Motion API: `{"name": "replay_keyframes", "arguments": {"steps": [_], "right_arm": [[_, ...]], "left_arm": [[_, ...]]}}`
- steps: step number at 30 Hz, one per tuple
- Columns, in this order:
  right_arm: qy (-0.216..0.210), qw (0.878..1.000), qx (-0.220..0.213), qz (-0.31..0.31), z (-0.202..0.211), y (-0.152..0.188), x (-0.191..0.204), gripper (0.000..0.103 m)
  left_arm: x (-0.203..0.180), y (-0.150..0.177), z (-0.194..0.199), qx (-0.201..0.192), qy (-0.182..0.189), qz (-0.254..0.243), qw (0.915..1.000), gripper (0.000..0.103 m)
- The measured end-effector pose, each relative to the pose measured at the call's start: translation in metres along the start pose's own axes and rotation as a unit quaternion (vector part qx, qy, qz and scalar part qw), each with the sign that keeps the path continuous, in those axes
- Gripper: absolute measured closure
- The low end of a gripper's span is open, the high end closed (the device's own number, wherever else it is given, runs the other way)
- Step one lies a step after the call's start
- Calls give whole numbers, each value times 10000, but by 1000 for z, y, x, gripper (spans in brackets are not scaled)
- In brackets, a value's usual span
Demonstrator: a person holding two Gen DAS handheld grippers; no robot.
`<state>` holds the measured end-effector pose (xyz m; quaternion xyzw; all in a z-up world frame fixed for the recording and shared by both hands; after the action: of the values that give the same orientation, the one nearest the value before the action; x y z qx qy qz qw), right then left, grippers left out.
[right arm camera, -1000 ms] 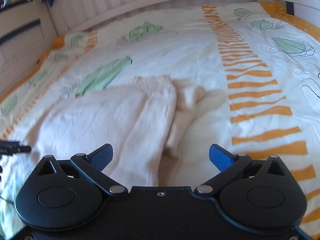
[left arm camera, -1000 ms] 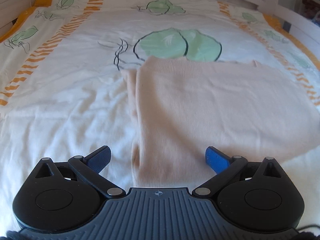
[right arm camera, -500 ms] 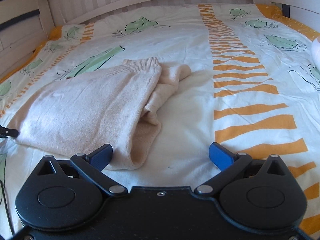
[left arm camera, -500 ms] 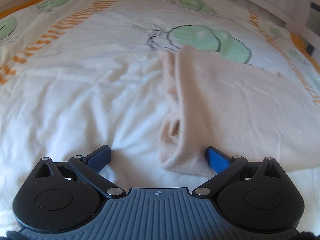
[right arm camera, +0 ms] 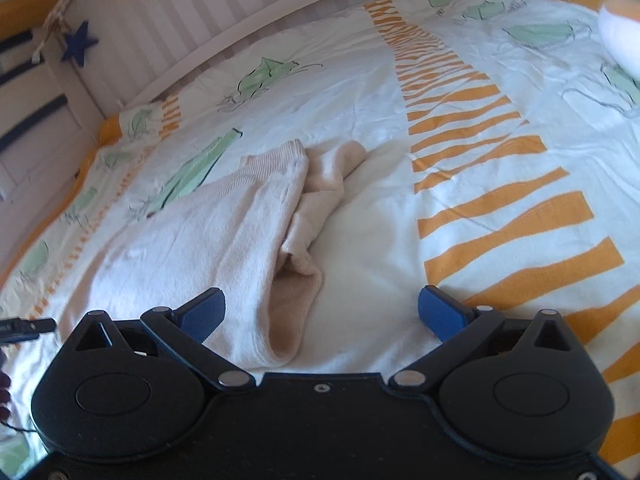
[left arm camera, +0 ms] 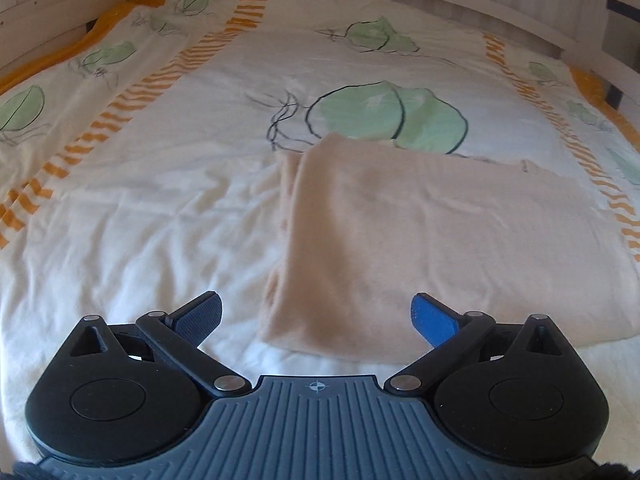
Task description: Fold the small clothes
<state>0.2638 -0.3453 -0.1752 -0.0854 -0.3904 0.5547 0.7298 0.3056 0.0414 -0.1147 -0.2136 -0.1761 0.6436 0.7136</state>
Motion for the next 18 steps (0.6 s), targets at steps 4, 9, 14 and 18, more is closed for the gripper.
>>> {"name": "replay_keyframes", "arguments": {"steps": [4,9,14,18], "right_arm": [[-222,9993,-17,-317,2,-3,-4,0],[-363,9980,3,-521,3,-6,-7,0],[-541,9960,37,-705,4,-9,-11,0],[-679,9927,101,-992,7,-15,-14,0]], "left_arm": [[-46,-12,-2,-16,181,-322,9993,0],[-113,-24,-13,-35,546,-696,9961,0],[-182,-32,-30,-49,930,-974,9909,0],[-229,-33,-47,55,1094,-1354,9847,0]]}}
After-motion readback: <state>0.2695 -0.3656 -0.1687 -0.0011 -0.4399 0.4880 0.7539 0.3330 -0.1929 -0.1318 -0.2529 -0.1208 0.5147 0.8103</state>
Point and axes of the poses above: each gripper's, at about its wrist camera, not at the fingertips, and z roughly against the way its jaws point, x to its left, y to its underside, the point moved 10 cm from there along -z, roughly the way its jaws point, and after that the axes turned 10 degrees about x, right-handed, at the moved point
